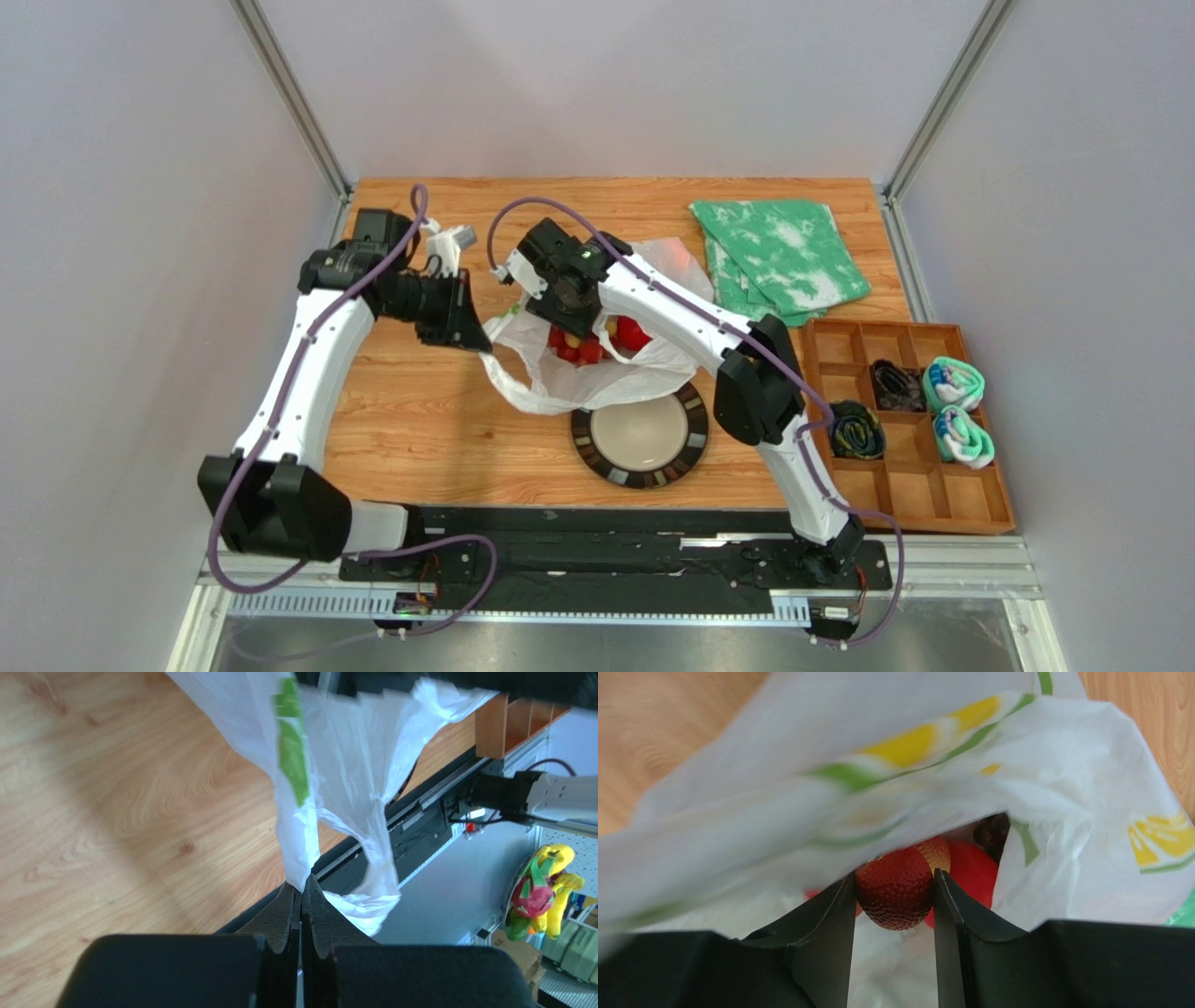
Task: Take the fake fruits out of the plastic bag
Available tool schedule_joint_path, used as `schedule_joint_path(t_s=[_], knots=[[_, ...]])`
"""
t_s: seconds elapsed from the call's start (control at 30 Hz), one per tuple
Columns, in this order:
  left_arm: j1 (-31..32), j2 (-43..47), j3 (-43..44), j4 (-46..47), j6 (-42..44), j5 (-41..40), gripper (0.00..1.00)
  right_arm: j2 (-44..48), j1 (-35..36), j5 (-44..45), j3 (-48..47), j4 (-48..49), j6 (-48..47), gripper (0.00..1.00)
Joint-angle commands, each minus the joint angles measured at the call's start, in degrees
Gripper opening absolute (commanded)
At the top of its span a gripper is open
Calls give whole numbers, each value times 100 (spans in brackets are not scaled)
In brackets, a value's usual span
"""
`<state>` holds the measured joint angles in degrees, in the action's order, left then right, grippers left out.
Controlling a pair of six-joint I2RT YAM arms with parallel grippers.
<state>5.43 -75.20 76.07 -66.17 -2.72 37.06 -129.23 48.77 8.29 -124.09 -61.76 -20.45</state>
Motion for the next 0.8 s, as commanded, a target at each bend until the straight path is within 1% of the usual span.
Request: schedule_joint_path(t_s=[0.0,0.1,0.23,0.33,0.43,0.47,0.5,0.57,0.67,0.77], knots=[[-33,-679,847,332,-106,214,0,1118,132,-627,-379,-459,-117,1],[-33,-996,1207,490,-237,109,0,1417,150,-583,-361,-749,-65,0],[-33,-1216,1637,474,-326,-146,0,1971,167,-391,68,-838,-117,0],[-33,-1155,1709,474,-317,-339,0,2366,159,-215,218,-1004,-266,0],[-42,-1085,1692,526,-334,-366,0,2771,159,40,578,-1049,-425,0],[-33,-1076,1692,535,-317,-253,0,2954,167,119,884,-1040,-469,0],[-33,-1076,1692,570,-325,-208,0,3043,150,302,1043,-1014,-504,0],[-33,-1076,1639,614,-387,-164,0,3245,98,383,1351,-943,-513,0],[-33,-1164,1630,623,-387,-164,0,3421,71,305,1274,-1013,-521,0],[-33,-1260,1612,833,-308,169,0,3641,88,-380,975,-1294,-802,0]])
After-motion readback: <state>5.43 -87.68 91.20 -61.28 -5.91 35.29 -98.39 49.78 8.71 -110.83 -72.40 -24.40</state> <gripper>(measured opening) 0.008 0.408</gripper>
